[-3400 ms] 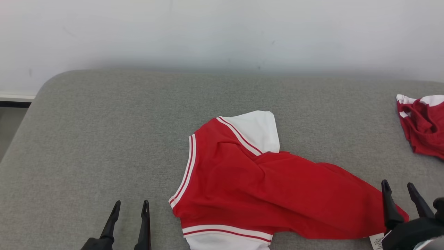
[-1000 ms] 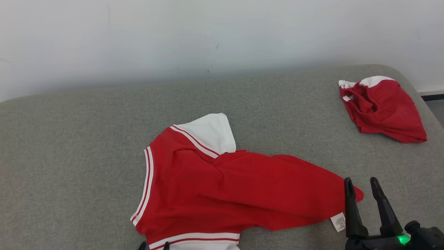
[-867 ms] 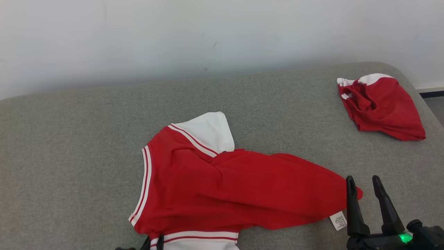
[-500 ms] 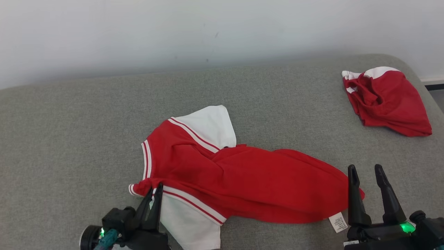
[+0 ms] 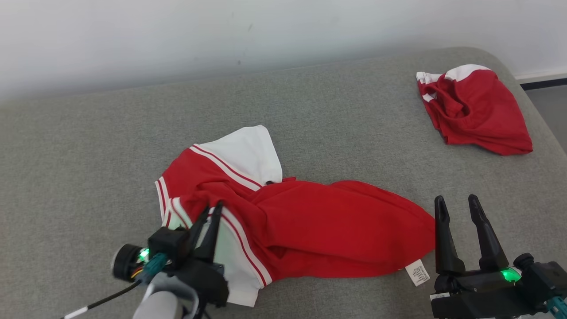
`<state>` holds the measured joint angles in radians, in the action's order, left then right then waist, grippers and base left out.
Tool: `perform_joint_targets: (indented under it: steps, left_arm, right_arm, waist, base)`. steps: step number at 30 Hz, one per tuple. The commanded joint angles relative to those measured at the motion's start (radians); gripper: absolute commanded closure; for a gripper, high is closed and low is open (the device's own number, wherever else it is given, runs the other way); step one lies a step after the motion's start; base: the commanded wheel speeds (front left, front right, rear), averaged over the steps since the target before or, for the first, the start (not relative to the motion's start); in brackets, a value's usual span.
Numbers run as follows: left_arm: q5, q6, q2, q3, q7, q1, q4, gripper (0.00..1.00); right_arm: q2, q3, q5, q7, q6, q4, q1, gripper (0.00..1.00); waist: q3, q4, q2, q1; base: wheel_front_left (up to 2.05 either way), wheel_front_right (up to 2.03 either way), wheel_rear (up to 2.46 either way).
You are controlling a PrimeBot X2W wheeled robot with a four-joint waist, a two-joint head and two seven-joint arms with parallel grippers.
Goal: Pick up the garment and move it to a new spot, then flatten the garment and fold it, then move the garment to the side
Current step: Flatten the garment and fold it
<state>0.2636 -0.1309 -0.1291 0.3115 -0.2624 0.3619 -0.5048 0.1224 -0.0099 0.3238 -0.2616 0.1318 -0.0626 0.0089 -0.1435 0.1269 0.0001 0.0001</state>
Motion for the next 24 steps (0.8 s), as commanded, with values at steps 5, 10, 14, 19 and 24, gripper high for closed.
perform_joint_targets:
  steps: [5, 10, 14, 19, 24]
  left_arm:
    - [0.042, 0.001, 0.038, 0.061, -0.003, 0.069, -0.08, 1.0]
    - [0.071, 0.001, 0.06, 0.091, -0.003, 0.103, -0.137, 1.0]
    - [0.078, 0.001, 0.069, 0.124, -0.003, 0.122, -0.184, 0.6]
    - [0.059, 0.004, 0.074, 0.118, -0.003, 0.08, -0.145, 0.0]
    - [0.025, 0.025, 0.077, 0.113, -0.003, -0.033, -0.017, 0.0]
  right_arm:
    - [-0.008, -0.002, 0.002, -0.004, -0.003, 0.017, -0.009, 0.0]
    - [-0.007, 0.004, 0.0, -0.004, -0.003, 0.028, -0.012, 0.0]
    - [-0.006, 0.005, -0.001, -0.004, -0.003, 0.039, -0.012, 0.0]
    - [-0.009, -0.005, 0.007, -0.004, -0.003, 0.046, 0.016, 0.0]
    - [-0.018, -0.01, 0.009, -0.004, -0.003, 0.046, 0.042, 0.0]
  waist:
    - [-0.003, 0.012, -0.0001, -0.0001]
    - [0.001, 0.004, -0.0001, -0.0001]
    - [0.011, -0.015, -0.0001, -0.0001]
    - [0.034, -0.058, -0.0001, -0.0001]
    - [0.057, -0.118, -0.0001, -0.0001]
  base:
    - [0.0, 0.0, 0.0]
    - [0.0, 0.0, 0.0]
    - [0.0, 0.0, 0.0]
    - [0.0, 0.0, 0.0]
    - [0.0, 0.0, 0.0]
